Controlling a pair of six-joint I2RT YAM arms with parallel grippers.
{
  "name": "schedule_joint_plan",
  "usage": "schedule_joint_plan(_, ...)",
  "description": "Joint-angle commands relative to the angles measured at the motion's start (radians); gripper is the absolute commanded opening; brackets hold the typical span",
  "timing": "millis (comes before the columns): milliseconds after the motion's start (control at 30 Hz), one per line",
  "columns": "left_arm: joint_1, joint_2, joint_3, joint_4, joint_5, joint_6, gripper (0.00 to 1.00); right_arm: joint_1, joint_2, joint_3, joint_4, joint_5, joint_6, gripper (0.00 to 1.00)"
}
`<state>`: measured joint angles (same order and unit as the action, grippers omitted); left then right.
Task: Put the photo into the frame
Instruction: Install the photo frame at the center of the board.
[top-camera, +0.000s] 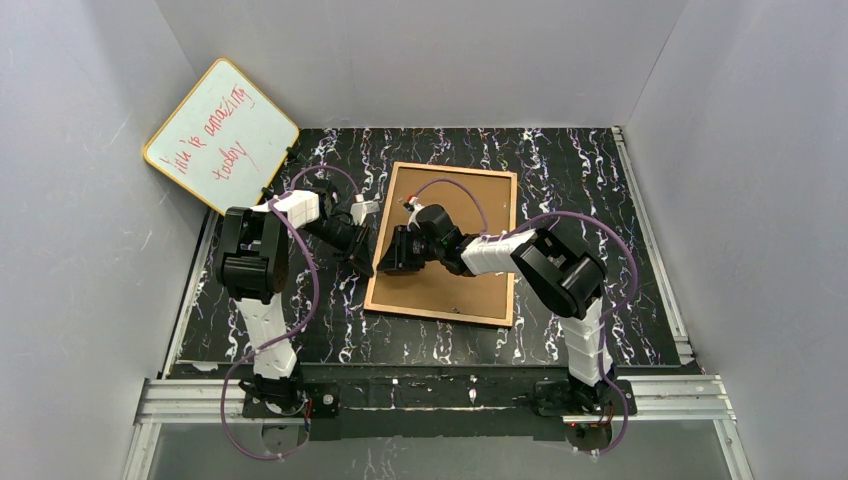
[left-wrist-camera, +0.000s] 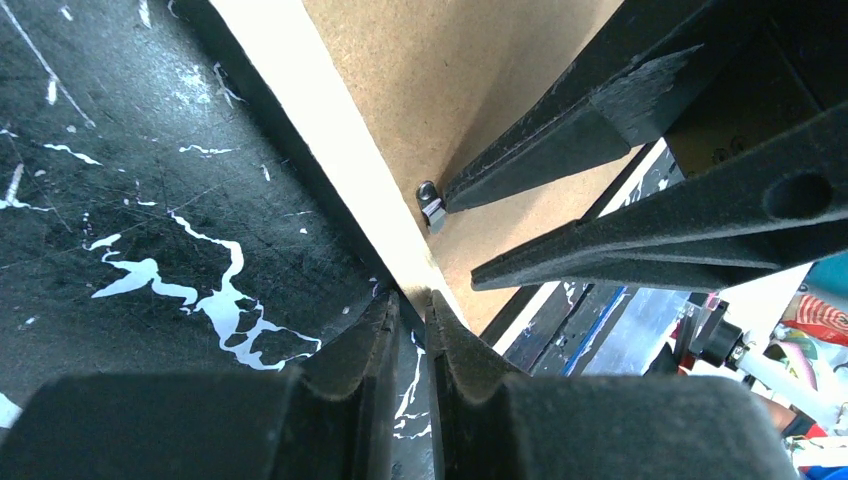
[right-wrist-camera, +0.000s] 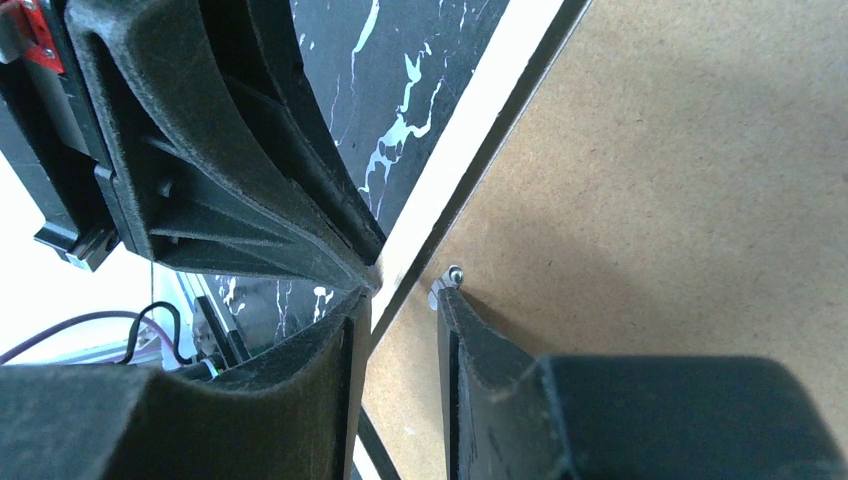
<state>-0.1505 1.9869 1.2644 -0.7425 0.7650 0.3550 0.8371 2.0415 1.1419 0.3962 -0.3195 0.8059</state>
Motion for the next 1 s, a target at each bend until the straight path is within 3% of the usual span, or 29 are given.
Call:
schedule_joint_plan(0, -0.02, 0.055, -0.033, 0.085, -0.063, 0.042, 0.1, -0.004, 0.026, 0.036, 0.03, -0.011, 0.003, 0.38)
schedule_joint_plan(967, -0.02, 0.055, -0.03, 0.085, -0.06, 0.042, 0.09, -0.006, 0.064, 0.101, 0.057, -0.018, 0.023, 0.36)
